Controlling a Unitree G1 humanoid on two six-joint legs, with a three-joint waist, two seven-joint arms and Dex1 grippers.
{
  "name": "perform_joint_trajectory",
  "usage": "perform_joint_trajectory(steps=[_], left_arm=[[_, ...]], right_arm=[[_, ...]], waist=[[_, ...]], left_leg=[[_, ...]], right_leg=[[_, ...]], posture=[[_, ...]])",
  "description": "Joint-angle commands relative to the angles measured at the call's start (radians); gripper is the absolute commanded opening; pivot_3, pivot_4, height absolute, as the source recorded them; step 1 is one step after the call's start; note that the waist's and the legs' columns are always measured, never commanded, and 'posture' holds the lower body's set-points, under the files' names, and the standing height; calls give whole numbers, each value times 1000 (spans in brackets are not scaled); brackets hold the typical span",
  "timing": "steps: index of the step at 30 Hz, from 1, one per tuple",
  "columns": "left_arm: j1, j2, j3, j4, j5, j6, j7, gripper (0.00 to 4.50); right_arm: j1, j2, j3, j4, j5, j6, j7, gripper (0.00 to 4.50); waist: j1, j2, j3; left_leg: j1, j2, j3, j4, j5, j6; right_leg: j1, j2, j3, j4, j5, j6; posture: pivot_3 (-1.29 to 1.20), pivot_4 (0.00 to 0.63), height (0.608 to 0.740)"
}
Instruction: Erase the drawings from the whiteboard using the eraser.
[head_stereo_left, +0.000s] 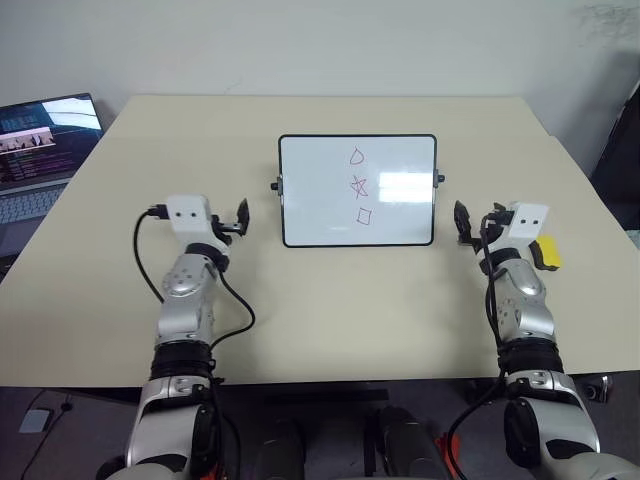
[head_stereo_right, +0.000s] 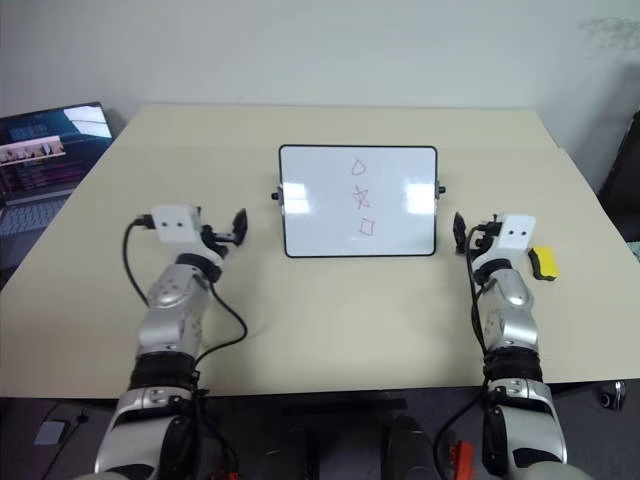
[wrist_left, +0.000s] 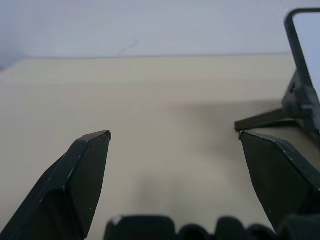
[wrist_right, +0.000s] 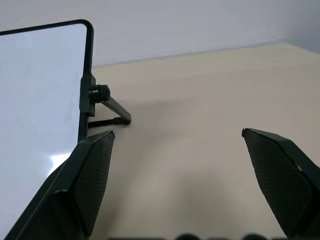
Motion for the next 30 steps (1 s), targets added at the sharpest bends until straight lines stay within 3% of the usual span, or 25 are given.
perform_joint_trajectory(steps=[1,9,16,21,30], left_arm=[[-26,27,3,-91,-35,36,-50,4500],[-121,84,-18,-242,-149,227,-195,4500],[-181,124,-169,-417,-266,443,-458,4500],[-230,110,-319,-418,-265,513,-610,4500],[-338,-125,-463,-136,-167,386,-682,4500]], right_arm=[[-11,-23,-10,-67,13,25,-2,4473],[-34,-115,-71,-107,59,106,6,4473],[-22,-270,-96,-189,82,318,24,4473],[13,-327,-132,-283,119,421,27,4473],[70,-386,-166,-278,131,603,27,4473]], waist=[[0,0,0],[2,0,0],[0,0,0],[0,0,1],[0,0,1]], left_leg=[[0,0,0,0,0,0],[-1,0,-1,0,0,0],[-1,0,-1,0,0,0],[-1,0,-1,0,0,0],[-1,-1,0,1,0,0]], right_leg=[[0,0,0,0,0,0],[0,0,-1,-1,0,0],[0,0,-1,-1,0,0],[0,0,-1,-1,-1,0],[0,0,0,-1,-1,-1]], posture=[[0,150,740],[0,150,740],[0,150,740],[0,150,740],[0,150,740]])
